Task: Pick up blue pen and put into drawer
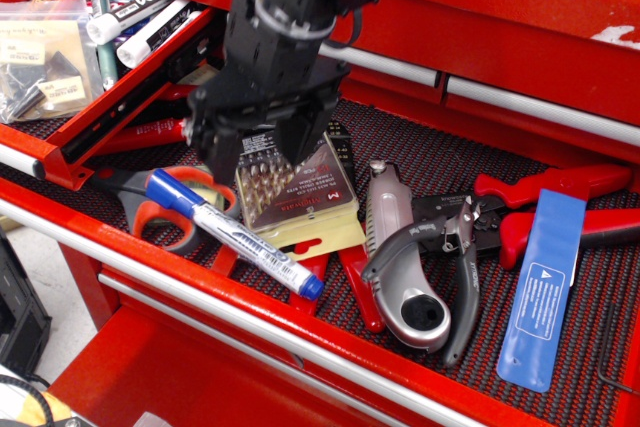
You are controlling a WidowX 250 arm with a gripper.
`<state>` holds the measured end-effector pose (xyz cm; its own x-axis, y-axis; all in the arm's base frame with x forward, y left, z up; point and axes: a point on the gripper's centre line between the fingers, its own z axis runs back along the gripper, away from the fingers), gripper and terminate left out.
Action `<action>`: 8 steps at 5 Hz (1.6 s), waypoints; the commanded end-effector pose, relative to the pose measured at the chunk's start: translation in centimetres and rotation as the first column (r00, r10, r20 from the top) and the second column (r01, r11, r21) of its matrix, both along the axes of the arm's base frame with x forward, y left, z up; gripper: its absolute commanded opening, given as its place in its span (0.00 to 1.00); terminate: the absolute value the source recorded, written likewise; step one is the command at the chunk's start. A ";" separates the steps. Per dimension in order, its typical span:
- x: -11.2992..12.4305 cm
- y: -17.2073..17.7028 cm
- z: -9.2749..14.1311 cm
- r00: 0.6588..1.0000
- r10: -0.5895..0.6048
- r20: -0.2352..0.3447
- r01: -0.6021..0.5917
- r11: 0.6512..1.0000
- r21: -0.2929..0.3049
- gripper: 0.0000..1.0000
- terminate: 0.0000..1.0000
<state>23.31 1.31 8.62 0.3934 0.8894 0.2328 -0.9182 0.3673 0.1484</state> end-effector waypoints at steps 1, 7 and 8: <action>-1.2 -1.4 -0.7 0.994 0.078 0.072 -0.077 0.997 -0.020 1.00 0.00; -1.4 -0.6 -4.5 0.986 0.064 0.151 -0.059 0.998 -0.038 0.00 0.00; -1.4 0.1 -1.1 0.995 0.049 0.085 -0.052 0.998 0.037 0.00 0.00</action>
